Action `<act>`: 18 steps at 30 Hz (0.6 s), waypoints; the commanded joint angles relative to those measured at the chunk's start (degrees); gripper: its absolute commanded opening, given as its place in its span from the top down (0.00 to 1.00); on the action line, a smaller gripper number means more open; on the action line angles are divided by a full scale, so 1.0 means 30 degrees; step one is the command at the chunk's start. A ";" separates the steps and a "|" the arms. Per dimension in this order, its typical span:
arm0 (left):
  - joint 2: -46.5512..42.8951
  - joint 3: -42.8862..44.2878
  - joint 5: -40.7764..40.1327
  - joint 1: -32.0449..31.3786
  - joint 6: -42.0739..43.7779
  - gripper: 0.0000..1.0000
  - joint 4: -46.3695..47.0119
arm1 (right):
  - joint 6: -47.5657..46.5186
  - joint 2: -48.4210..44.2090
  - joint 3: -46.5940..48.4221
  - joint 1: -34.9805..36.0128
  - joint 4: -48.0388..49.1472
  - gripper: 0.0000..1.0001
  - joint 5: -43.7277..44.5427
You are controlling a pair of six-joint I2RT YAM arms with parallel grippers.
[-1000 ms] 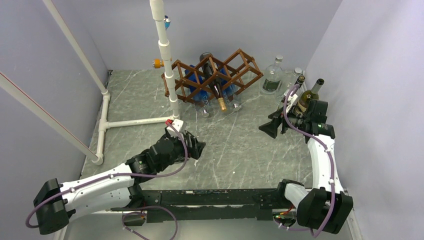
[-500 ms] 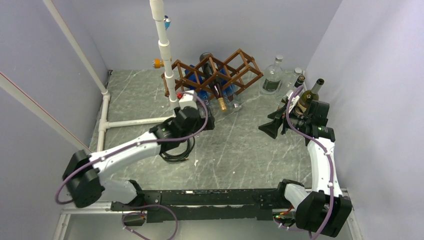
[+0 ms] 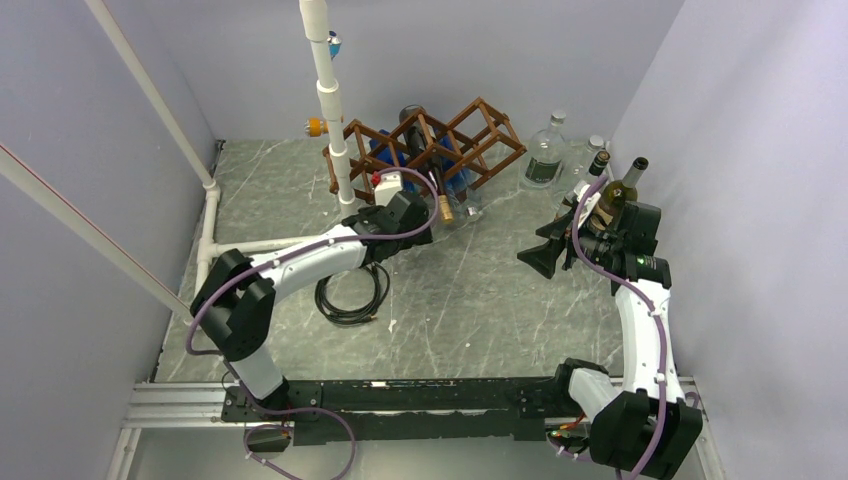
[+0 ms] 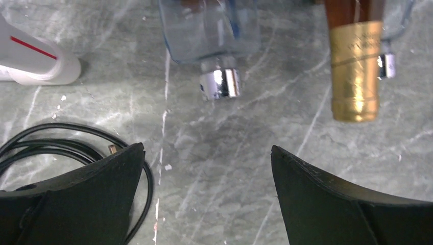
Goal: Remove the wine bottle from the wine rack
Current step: Pick up the wine bottle from the wine rack.
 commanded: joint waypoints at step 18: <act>0.1720 0.0993 0.1839 0.2428 0.0932 0.00 0.3809 | -0.0101 -0.0432 -0.0104 -0.0059 0.0671 0.15 -0.0730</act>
